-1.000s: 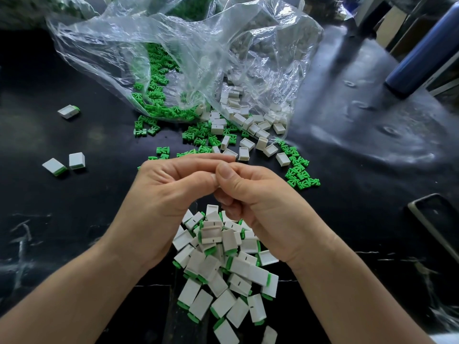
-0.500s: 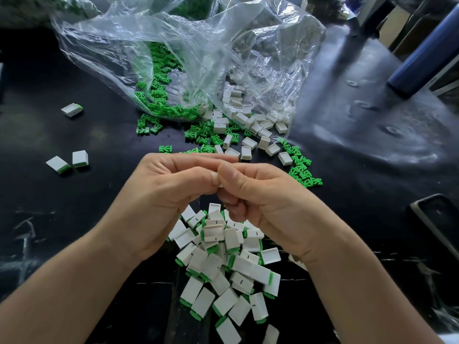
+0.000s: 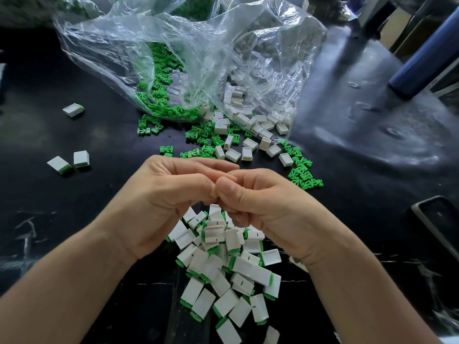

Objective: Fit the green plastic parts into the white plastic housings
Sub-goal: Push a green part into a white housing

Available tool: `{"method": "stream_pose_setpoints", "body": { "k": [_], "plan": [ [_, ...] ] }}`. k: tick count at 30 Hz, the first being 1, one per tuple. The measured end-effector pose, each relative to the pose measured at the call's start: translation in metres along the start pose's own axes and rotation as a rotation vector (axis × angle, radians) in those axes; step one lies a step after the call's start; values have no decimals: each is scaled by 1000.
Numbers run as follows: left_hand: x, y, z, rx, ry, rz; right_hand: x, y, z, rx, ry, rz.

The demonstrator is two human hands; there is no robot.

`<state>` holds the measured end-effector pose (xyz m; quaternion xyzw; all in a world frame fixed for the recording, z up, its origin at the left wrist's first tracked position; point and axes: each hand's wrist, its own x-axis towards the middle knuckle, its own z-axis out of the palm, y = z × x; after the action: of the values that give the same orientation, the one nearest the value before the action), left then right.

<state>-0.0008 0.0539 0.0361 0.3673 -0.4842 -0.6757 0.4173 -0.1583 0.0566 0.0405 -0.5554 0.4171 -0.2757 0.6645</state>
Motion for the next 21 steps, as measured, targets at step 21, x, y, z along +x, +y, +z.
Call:
{"method": "stream_pose_setpoints", "body": {
  "k": [21],
  "plan": [
    [2,1,3,-116,20,8,2,-7,-3,369,5,87]
  ]
}}
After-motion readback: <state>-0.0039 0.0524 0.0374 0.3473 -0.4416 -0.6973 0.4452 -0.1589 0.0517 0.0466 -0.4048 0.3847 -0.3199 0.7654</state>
